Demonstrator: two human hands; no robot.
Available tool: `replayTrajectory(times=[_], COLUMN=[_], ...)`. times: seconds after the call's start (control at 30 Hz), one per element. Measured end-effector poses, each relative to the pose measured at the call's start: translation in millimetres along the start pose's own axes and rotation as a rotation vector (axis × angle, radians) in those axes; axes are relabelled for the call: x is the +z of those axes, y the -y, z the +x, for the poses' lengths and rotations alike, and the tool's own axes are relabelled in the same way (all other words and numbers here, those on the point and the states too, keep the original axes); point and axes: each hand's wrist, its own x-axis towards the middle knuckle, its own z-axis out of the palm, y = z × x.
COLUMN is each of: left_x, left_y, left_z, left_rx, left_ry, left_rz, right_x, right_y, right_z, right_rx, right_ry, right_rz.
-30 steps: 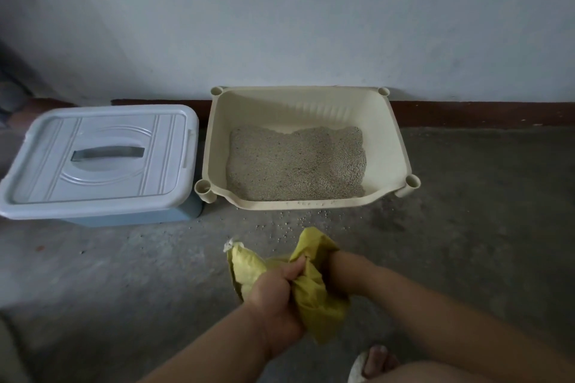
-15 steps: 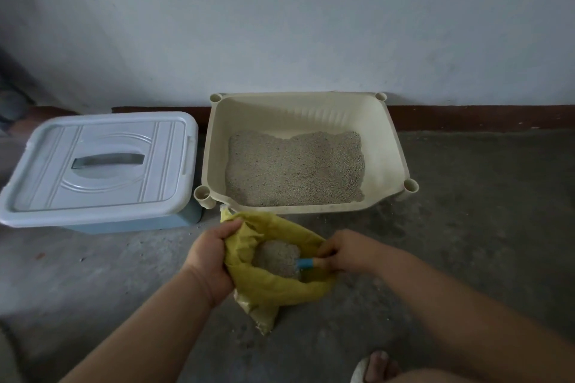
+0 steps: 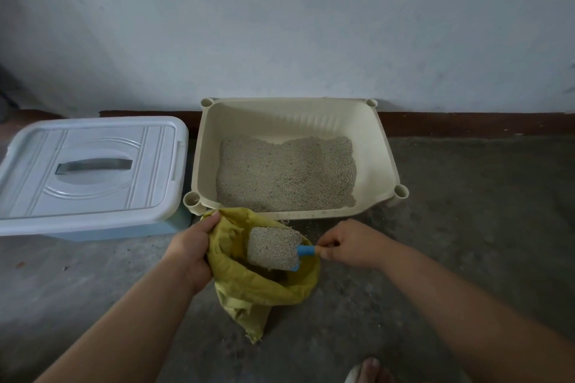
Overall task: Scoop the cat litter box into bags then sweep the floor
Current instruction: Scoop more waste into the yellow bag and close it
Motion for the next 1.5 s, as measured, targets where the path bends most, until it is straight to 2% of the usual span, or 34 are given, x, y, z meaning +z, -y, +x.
replayTrajectory(times=[0.27, 0.43, 0.6, 0.77, 0.93, 1.07, 1.17, 1.27, 1.3, 1.4, 1.43, 1.5], left_x=[-4, -1, -1, 0, 0, -4, -7, -10, -10, -9, -8, -5], left_y=[-4, -4, -4, -4, -5, -8, -12, -13, -13, -10, -9, -7], left_z=[3, 2, 4, 5, 2, 0, -4, -5, -6, -6, -7, -8], left_rx=[-0.015, -0.014, -0.021, -0.023, -0.013, 0.005, 0.012, 0.008, 0.015, 0.055, 0.071, 0.114], left_ry=[-0.019, -0.029, -0.032, -0.050, -0.056, -0.038, -0.016, -0.018, -0.029, -0.063, -0.063, -0.033], left_rz=[0.005, 0.007, 0.030, 0.045, 0.070, 0.153, 0.259, 0.296, 0.297, 0.345, 0.403, 0.616], right_x=[-22, -49, -56, -51, -49, -51, -56, -65, -66, -50, -37, -9], right_y=[-13, -26, -34, -25, -16, -10, 7, 27, 30, 45, 49, 57], right_z=[-7, -3, 18, 28, 21, 10, -5, -24, -25, -14, -6, 8], right_rx=[0.082, 0.197, 0.431, 0.661, 0.601, 0.443, 0.247, 0.188, 0.194, 0.143, 0.119, 0.112], right_ry=[-0.139, -0.295, -0.450, -0.510, -0.575, -0.625, -0.521, -0.206, -0.102, 0.095, 0.085, 0.008], right_rz=[0.297, 0.336, -0.059, -0.226, -0.292, -0.148, 0.086, 0.255, 0.201, -0.233, -0.352, -0.418])
